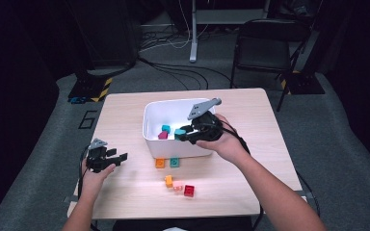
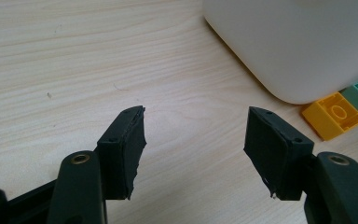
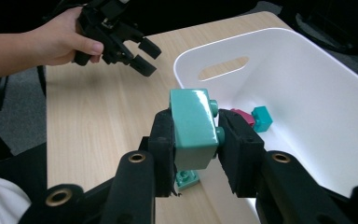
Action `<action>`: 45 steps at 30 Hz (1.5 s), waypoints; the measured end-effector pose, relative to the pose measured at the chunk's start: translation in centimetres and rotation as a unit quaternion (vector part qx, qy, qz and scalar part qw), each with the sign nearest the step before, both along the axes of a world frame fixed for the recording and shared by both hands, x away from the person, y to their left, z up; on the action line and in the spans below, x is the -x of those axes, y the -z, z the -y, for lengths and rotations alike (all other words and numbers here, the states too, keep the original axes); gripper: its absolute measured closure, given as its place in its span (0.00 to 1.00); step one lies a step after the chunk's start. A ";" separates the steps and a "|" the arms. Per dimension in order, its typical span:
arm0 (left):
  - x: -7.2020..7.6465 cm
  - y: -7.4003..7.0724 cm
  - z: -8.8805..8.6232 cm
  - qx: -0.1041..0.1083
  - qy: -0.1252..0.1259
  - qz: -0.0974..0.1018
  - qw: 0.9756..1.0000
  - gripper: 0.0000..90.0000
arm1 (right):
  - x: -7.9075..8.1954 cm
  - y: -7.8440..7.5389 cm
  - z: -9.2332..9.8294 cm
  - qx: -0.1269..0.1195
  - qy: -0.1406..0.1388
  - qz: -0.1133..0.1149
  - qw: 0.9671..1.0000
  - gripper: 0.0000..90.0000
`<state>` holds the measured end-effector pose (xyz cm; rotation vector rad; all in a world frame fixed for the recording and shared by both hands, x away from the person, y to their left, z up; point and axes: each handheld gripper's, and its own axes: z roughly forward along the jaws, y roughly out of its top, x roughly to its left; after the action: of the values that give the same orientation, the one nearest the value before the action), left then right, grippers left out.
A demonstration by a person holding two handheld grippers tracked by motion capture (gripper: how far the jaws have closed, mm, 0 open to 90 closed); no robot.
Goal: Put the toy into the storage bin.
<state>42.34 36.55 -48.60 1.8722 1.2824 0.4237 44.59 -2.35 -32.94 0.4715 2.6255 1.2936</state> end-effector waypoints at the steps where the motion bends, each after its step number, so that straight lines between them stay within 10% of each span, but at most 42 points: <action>1: 0.0 0.0 0.0 0.000 0.000 0.000 1.000 0.42 | -0.2 -0.1 0.0 0.002 0.002 0.001 1.000 0.74; 45: 0.0 0.0 -0.2 0.003 -0.002 0.004 1.000 0.42 | -10.4 2.8 -3.7 0.011 0.067 -0.008 0.998 0.74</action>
<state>42.36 36.78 -48.56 1.8604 1.2815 0.4285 54.94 1.38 -35.74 0.6445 2.5680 1.2225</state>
